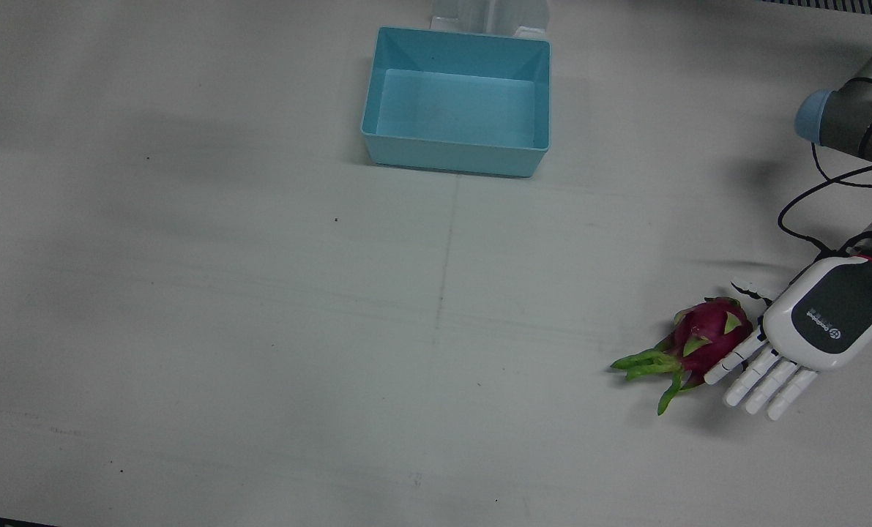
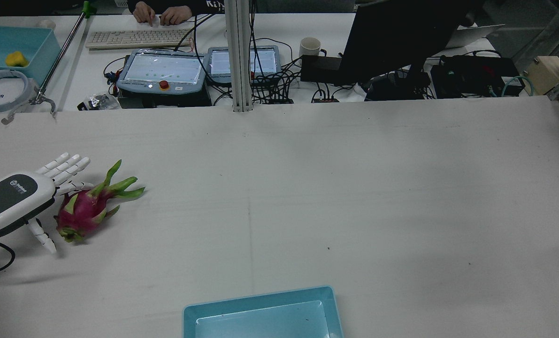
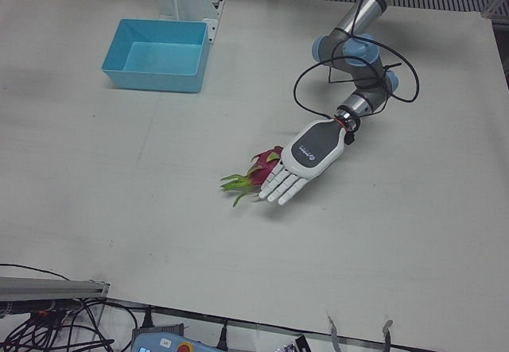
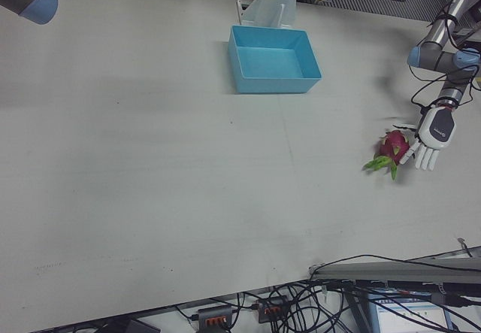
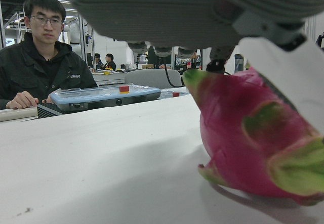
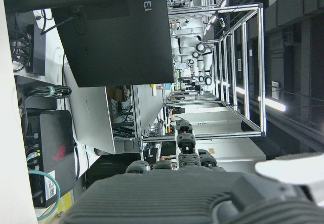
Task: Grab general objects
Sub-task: 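Push the left hand's fingers against the dragon fruit, tipping it upright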
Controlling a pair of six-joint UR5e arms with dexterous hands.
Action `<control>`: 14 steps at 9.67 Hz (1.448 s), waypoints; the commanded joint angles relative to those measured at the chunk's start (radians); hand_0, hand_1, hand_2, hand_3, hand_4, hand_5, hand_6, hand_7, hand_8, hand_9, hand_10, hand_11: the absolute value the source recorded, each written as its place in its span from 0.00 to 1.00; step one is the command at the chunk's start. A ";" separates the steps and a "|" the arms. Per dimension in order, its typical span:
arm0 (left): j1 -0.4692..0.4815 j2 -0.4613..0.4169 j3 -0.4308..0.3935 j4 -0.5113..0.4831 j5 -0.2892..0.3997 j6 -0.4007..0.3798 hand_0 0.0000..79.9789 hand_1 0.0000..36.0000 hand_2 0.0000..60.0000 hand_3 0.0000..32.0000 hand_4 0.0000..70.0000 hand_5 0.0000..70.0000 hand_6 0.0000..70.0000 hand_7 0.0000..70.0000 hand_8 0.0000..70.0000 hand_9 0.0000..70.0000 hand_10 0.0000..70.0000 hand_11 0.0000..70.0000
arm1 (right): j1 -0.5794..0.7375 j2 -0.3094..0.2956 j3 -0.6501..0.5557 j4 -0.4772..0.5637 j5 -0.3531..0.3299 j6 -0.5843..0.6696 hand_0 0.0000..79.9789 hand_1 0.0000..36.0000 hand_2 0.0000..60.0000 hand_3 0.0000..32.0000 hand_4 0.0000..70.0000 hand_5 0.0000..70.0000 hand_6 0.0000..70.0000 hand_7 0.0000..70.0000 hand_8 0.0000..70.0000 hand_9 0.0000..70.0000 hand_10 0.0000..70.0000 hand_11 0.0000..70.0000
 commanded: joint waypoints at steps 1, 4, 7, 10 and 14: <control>0.001 -0.002 0.000 0.000 0.000 0.002 0.74 0.78 0.28 0.00 0.24 0.40 0.00 0.00 0.00 0.00 0.00 0.00 | 0.000 0.000 0.000 0.000 0.000 0.000 0.00 0.00 0.00 0.00 0.00 0.00 0.00 0.00 0.00 0.00 0.00 0.00; 0.001 -0.002 -0.003 0.003 0.002 0.001 0.76 1.00 0.87 0.00 0.32 0.50 0.00 0.02 0.00 0.00 0.00 0.00 | 0.000 0.000 0.000 -0.001 0.000 0.000 0.00 0.00 0.00 0.00 0.00 0.00 0.00 0.00 0.00 0.00 0.00 0.00; 0.000 -0.021 -0.024 0.068 0.005 -0.013 0.64 0.57 0.13 0.00 0.00 0.11 0.00 0.00 0.00 0.00 0.00 0.00 | 0.000 0.000 0.000 -0.001 0.000 -0.002 0.00 0.00 0.00 0.00 0.00 0.00 0.00 0.00 0.00 0.00 0.00 0.00; 0.001 -0.082 -0.070 0.236 0.027 -0.014 0.60 0.35 0.00 0.45 0.00 0.00 0.00 0.00 0.00 0.00 0.00 0.00 | 0.000 0.000 0.000 -0.001 0.000 -0.002 0.00 0.00 0.00 0.00 0.00 0.00 0.00 0.00 0.00 0.00 0.00 0.00; 0.000 -0.084 -0.132 0.313 0.060 -0.014 0.59 0.24 0.00 0.81 0.00 0.00 0.00 0.00 0.00 0.00 0.00 0.00 | 0.000 0.000 0.002 0.000 0.000 -0.002 0.00 0.00 0.00 0.00 0.00 0.00 0.00 0.00 0.00 0.00 0.00 0.00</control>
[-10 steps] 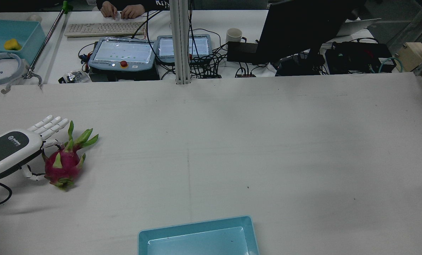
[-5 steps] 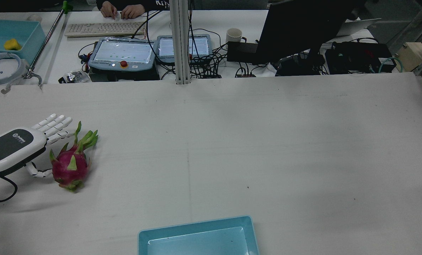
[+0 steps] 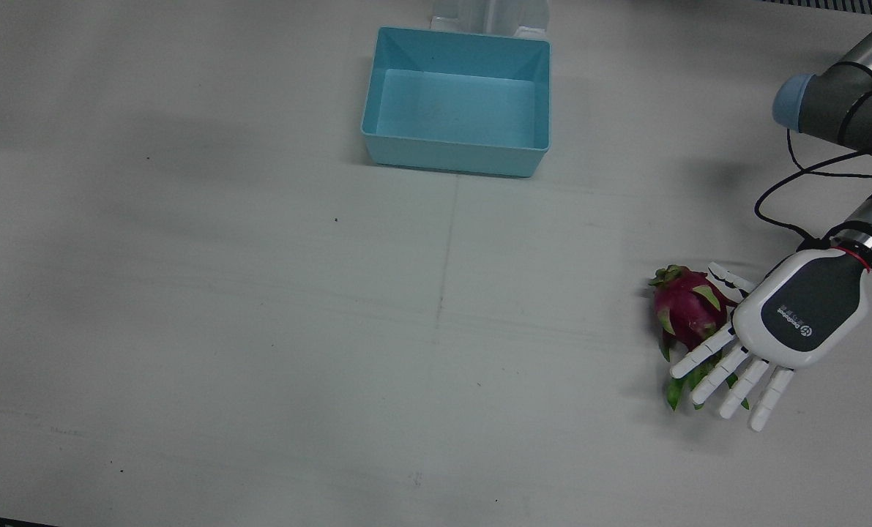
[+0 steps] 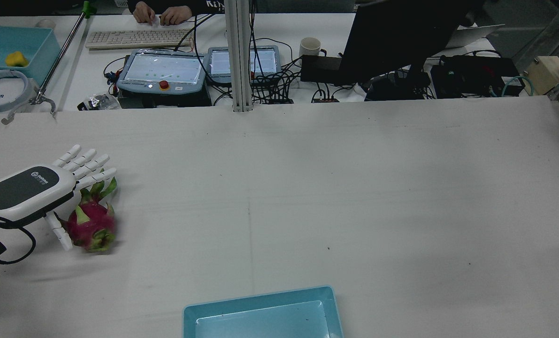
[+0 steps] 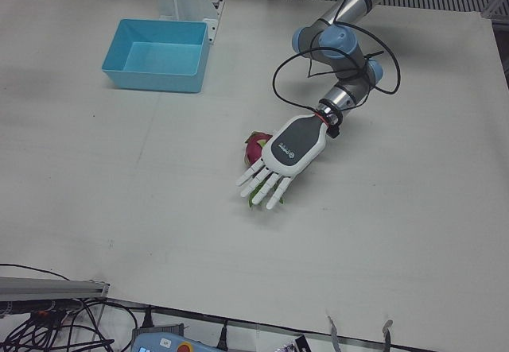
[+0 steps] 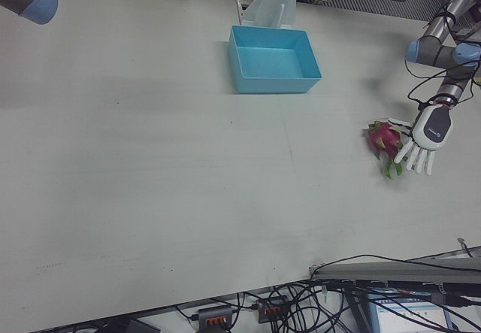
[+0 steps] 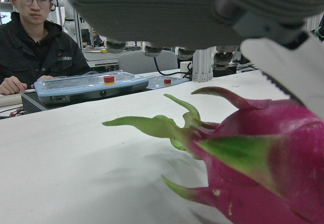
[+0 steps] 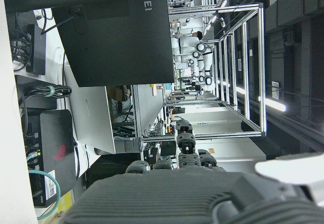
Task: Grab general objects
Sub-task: 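Push the left hand's fingers against the dragon fruit, tipping it upright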
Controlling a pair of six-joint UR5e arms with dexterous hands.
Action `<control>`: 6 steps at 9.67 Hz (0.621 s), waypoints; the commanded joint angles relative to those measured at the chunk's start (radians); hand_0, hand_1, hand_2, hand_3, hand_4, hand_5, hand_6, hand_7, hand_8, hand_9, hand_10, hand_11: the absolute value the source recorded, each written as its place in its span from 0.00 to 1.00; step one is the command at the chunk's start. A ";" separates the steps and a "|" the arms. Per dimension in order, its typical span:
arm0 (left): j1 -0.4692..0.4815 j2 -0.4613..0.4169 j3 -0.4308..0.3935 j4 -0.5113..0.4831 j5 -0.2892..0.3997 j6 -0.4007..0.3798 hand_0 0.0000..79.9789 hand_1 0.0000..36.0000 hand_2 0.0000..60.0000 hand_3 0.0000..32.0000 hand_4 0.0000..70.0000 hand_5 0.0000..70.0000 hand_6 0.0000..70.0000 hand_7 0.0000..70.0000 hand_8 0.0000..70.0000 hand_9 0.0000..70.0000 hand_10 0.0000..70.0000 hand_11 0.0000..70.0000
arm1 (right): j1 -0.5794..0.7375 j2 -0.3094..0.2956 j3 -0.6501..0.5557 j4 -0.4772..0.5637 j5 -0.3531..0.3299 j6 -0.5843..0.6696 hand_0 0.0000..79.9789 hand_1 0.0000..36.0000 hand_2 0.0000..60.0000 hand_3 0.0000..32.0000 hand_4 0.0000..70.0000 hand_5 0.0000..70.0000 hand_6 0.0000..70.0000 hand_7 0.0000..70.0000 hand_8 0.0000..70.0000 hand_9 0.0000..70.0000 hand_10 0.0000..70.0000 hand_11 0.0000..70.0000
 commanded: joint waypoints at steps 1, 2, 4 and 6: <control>0.000 -0.002 -0.023 0.037 0.011 0.002 0.59 0.23 0.00 0.87 0.00 0.00 0.00 0.00 0.00 0.00 0.00 0.00 | 0.000 0.000 0.000 0.000 0.000 0.000 0.00 0.00 0.00 0.00 0.00 0.00 0.00 0.00 0.00 0.00 0.00 0.00; 0.002 -0.002 -0.015 0.031 0.011 0.013 0.60 0.27 0.00 0.85 0.00 0.00 0.00 0.00 0.00 0.00 0.00 0.00 | 0.000 0.000 0.000 0.000 0.000 0.000 0.00 0.00 0.00 0.00 0.00 0.00 0.00 0.00 0.00 0.00 0.00 0.00; 0.006 -0.002 0.017 -0.004 0.010 0.016 0.62 0.43 0.00 0.72 0.00 0.00 0.00 0.00 0.00 0.00 0.00 0.00 | 0.000 0.000 0.000 0.000 0.000 0.000 0.00 0.00 0.00 0.00 0.00 0.00 0.00 0.00 0.00 0.00 0.00 0.00; 0.060 -0.002 0.015 0.002 -0.001 0.017 0.64 0.48 0.00 0.71 0.00 0.00 0.00 0.00 0.00 0.00 0.00 0.00 | 0.000 0.000 0.000 0.000 0.000 0.000 0.00 0.00 0.00 0.00 0.00 0.00 0.00 0.00 0.00 0.00 0.00 0.00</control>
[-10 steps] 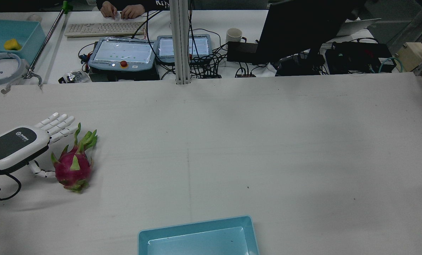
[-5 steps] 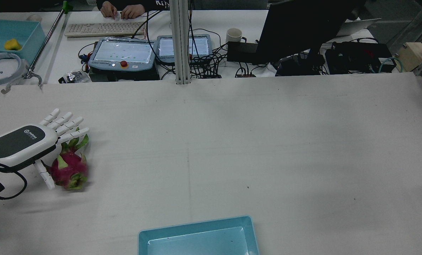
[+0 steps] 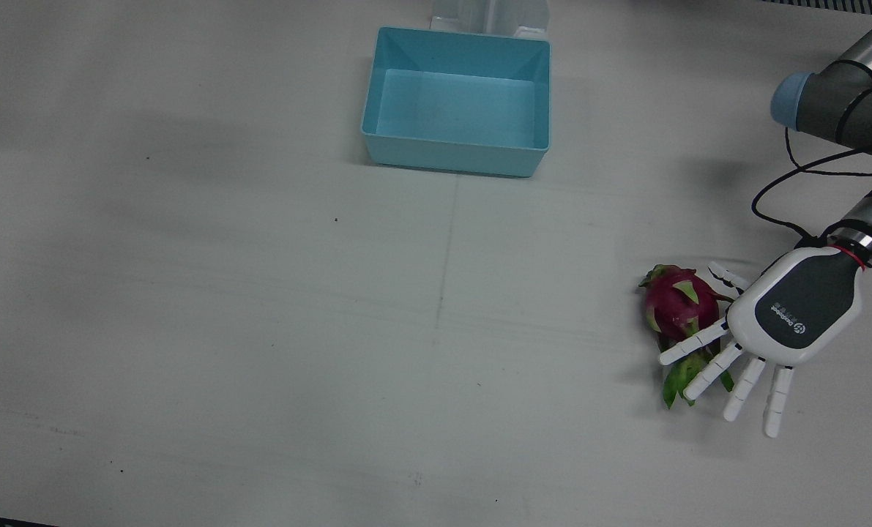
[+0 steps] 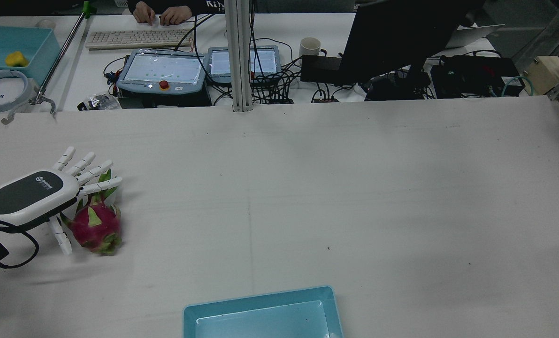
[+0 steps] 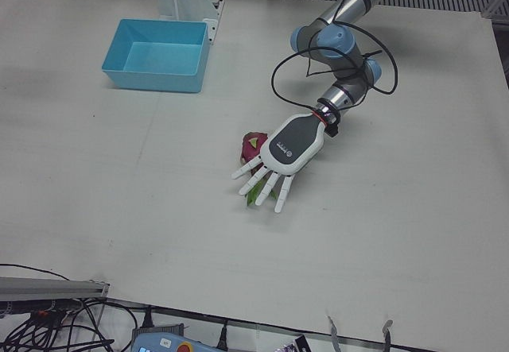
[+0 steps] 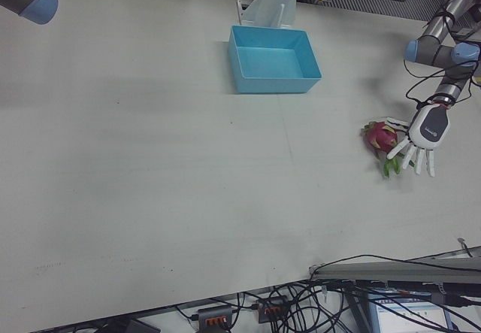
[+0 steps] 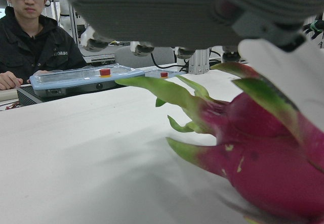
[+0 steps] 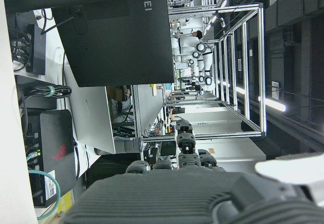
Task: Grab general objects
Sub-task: 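Close the left hand's fingers around the dragon fruit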
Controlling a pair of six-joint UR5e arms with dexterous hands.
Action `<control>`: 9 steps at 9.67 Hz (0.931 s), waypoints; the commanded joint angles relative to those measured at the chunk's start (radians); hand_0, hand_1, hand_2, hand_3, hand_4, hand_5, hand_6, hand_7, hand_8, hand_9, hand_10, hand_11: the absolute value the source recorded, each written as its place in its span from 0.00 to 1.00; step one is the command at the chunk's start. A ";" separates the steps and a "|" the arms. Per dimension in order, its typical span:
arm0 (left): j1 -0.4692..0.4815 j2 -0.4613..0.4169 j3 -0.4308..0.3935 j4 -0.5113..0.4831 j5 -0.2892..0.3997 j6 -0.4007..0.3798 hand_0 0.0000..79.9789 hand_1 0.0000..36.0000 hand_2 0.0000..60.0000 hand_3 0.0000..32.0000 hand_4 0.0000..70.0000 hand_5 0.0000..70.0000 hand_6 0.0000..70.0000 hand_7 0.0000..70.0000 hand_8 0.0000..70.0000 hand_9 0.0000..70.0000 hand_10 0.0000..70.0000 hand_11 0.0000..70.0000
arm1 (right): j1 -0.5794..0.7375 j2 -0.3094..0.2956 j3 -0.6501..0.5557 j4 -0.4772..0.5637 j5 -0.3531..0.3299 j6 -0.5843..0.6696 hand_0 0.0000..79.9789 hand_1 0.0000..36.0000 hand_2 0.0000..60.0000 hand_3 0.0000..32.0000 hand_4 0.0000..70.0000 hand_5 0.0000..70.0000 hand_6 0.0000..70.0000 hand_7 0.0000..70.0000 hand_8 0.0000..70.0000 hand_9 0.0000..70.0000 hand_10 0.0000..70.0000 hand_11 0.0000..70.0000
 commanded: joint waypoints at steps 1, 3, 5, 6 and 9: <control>0.045 0.000 -0.002 -0.002 -0.010 0.001 0.64 0.48 0.00 0.68 0.00 0.00 0.00 0.00 0.00 0.00 0.00 0.00 | 0.000 0.000 0.000 0.000 0.000 0.000 0.00 0.00 0.00 0.00 0.00 0.00 0.00 0.00 0.00 0.00 0.00 0.00; 0.045 0.000 -0.009 -0.002 -0.010 0.001 0.64 0.53 0.01 0.05 0.00 0.10 0.00 0.00 0.00 0.00 0.00 0.00 | 0.000 0.000 0.002 0.000 0.000 0.000 0.00 0.00 0.00 0.00 0.00 0.00 0.00 0.00 0.00 0.00 0.00 0.00; 0.045 0.000 -0.006 -0.008 -0.022 0.003 0.70 0.73 0.20 0.00 0.01 0.29 0.00 0.00 0.00 0.00 0.00 0.00 | 0.000 0.000 0.002 0.000 0.000 0.000 0.00 0.00 0.00 0.00 0.00 0.00 0.00 0.00 0.00 0.00 0.00 0.00; 0.045 0.000 -0.003 -0.017 -0.026 0.003 0.74 0.81 0.26 0.00 0.06 0.34 0.00 0.00 0.00 0.00 0.00 0.00 | 0.000 0.000 0.002 0.000 0.000 0.000 0.00 0.00 0.00 0.00 0.00 0.00 0.00 0.00 0.00 0.00 0.00 0.00; 0.045 0.003 0.001 -0.036 -0.038 0.003 0.79 0.99 0.58 0.00 0.22 0.45 0.00 0.02 0.00 0.00 0.00 0.00 | 0.000 0.000 0.002 0.000 0.000 0.000 0.00 0.00 0.00 0.00 0.00 0.00 0.00 0.00 0.00 0.00 0.00 0.00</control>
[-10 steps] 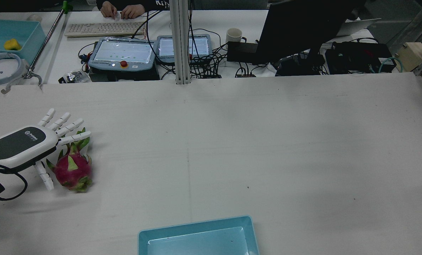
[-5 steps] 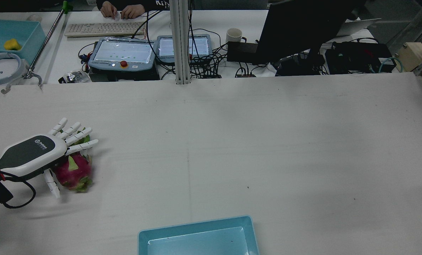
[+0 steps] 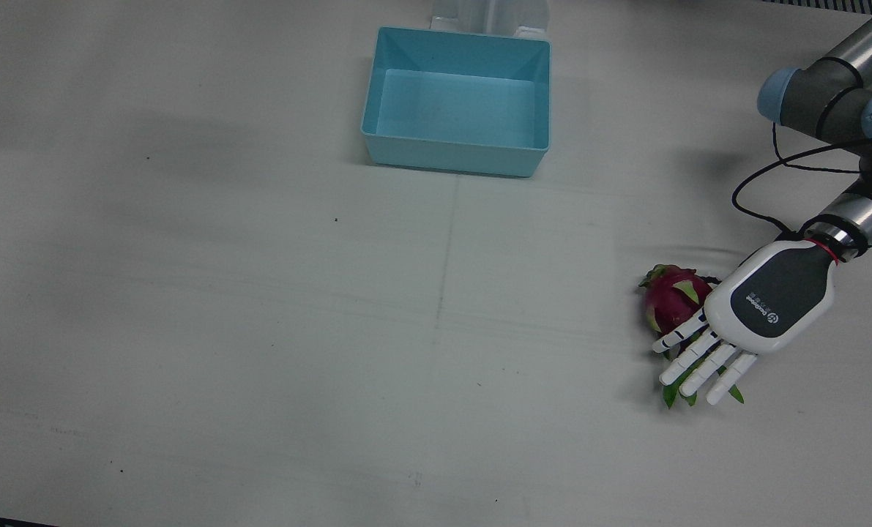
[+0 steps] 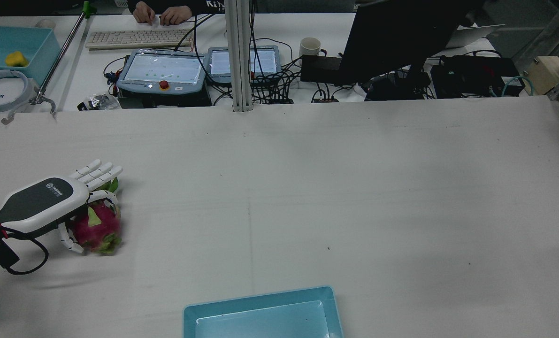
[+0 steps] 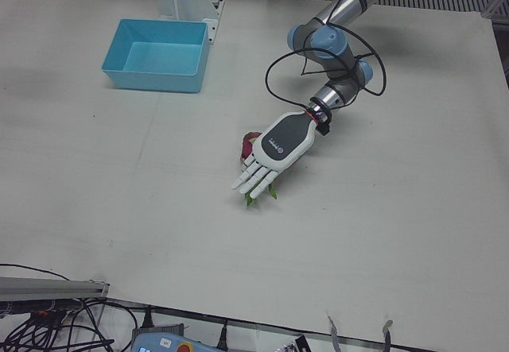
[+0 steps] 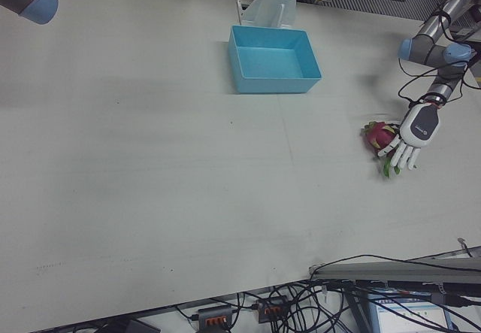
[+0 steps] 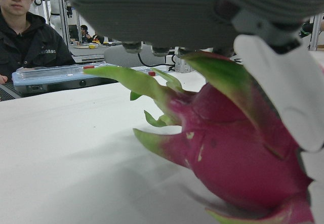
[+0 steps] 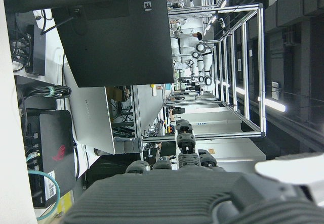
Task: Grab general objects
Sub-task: 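Close the left hand's fingers around the dragon fruit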
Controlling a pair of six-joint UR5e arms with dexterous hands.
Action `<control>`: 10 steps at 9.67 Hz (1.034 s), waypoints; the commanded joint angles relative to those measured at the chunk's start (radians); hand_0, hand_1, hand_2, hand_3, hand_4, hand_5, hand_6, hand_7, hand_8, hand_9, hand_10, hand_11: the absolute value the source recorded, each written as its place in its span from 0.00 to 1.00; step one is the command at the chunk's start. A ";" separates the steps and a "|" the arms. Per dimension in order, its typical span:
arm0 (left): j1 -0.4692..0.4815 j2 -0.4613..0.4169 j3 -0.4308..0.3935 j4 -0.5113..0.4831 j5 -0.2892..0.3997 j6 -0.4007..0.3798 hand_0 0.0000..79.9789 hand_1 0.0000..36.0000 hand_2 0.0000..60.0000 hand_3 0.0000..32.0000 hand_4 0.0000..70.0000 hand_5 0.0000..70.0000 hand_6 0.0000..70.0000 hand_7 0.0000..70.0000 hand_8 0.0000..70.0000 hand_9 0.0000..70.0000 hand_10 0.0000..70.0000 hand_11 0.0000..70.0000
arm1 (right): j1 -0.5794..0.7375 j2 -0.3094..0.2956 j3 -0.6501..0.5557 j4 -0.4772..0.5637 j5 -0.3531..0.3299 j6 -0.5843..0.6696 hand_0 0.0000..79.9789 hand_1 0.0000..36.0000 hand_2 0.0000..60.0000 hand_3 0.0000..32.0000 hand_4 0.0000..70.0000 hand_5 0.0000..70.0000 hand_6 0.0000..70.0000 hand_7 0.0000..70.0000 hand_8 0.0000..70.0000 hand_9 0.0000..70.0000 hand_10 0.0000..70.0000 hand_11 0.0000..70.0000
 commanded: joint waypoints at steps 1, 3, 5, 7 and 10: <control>0.000 0.002 0.003 -0.013 -0.012 0.000 0.77 1.00 0.79 0.00 0.27 0.47 0.00 0.03 0.00 0.00 0.00 0.00 | 0.000 0.000 0.000 0.000 0.000 0.000 0.00 0.00 0.00 0.00 0.00 0.00 0.00 0.00 0.00 0.00 0.00 0.00; 0.000 0.002 0.001 -0.013 -0.012 0.000 0.71 1.00 1.00 0.00 0.33 0.49 0.00 0.04 0.00 0.00 0.00 0.00 | 0.000 0.000 0.000 0.000 0.000 0.000 0.00 0.00 0.00 0.00 0.00 0.00 0.00 0.00 0.00 0.00 0.00 0.00; 0.000 0.004 -0.003 -0.016 -0.013 -0.001 0.68 1.00 1.00 0.00 0.35 0.52 0.00 0.06 0.00 0.00 0.00 0.00 | 0.000 0.000 0.000 0.000 0.000 0.000 0.00 0.00 0.00 0.00 0.00 0.00 0.00 0.00 0.00 0.00 0.00 0.00; -0.005 0.001 -0.015 -0.010 -0.006 -0.021 0.64 1.00 1.00 0.00 0.39 0.54 0.00 0.06 0.00 0.00 0.00 0.00 | 0.000 0.000 0.000 0.000 0.000 0.000 0.00 0.00 0.00 0.00 0.00 0.00 0.00 0.00 0.00 0.00 0.00 0.00; -0.006 0.001 -0.121 0.059 0.022 -0.082 0.59 1.00 1.00 0.00 0.33 0.51 0.00 0.03 0.00 0.00 0.00 0.00 | -0.002 0.000 0.000 0.000 0.000 -0.002 0.00 0.00 0.00 0.00 0.00 0.00 0.00 0.00 0.00 0.00 0.00 0.00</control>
